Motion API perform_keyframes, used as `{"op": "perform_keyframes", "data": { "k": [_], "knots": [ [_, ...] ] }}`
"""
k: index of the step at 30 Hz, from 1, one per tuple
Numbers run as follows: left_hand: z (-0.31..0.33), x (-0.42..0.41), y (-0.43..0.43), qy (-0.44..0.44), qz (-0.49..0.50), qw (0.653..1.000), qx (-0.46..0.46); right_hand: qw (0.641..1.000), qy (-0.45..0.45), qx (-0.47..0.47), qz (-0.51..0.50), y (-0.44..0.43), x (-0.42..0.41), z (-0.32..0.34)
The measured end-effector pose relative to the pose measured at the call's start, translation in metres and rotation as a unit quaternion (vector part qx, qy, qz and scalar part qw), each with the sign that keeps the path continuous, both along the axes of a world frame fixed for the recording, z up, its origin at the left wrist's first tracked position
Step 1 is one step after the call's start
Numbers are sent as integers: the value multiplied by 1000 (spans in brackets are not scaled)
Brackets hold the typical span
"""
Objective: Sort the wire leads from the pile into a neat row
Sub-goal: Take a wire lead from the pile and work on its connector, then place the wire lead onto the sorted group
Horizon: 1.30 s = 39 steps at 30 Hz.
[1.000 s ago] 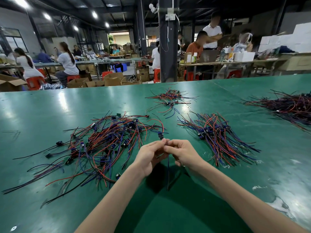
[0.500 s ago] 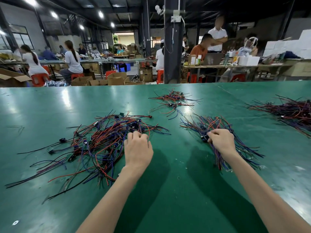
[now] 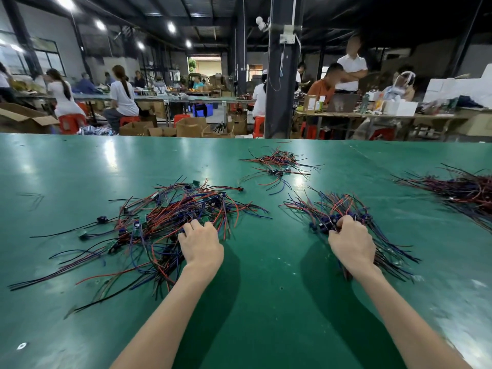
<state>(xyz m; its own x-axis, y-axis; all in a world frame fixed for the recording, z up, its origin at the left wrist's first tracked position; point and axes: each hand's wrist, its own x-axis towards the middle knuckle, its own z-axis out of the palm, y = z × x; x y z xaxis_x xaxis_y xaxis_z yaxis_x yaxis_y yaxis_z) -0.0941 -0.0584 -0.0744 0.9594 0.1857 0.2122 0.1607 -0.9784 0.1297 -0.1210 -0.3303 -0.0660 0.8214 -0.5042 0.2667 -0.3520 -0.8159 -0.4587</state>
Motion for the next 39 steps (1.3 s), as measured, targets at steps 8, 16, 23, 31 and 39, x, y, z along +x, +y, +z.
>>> {"op": "perform_keyframes", "data": {
  "k": [8, 16, 23, 31, 39],
  "knots": [
    [-2, 6, 10, -40, -8, 999, 11, 994, -36, -84, 53, 27, -8, -1],
    [-4, 5, 8, -63, -32, 997, -17, 982, -44, -108, 147, 50, -6, -15],
    [2, 0, 4, -90, -52, 983, -151, 972, -3, -171, 159, 35, 4, -25],
    [26, -10, -14, 65, -167, 778, -603, 969, -37, -134, 206, 47, 3, -24],
    [24, -27, -25, 218, -343, 743, -531, 910, -12, -1, 415, 70, -5, -27]
  ]
}}
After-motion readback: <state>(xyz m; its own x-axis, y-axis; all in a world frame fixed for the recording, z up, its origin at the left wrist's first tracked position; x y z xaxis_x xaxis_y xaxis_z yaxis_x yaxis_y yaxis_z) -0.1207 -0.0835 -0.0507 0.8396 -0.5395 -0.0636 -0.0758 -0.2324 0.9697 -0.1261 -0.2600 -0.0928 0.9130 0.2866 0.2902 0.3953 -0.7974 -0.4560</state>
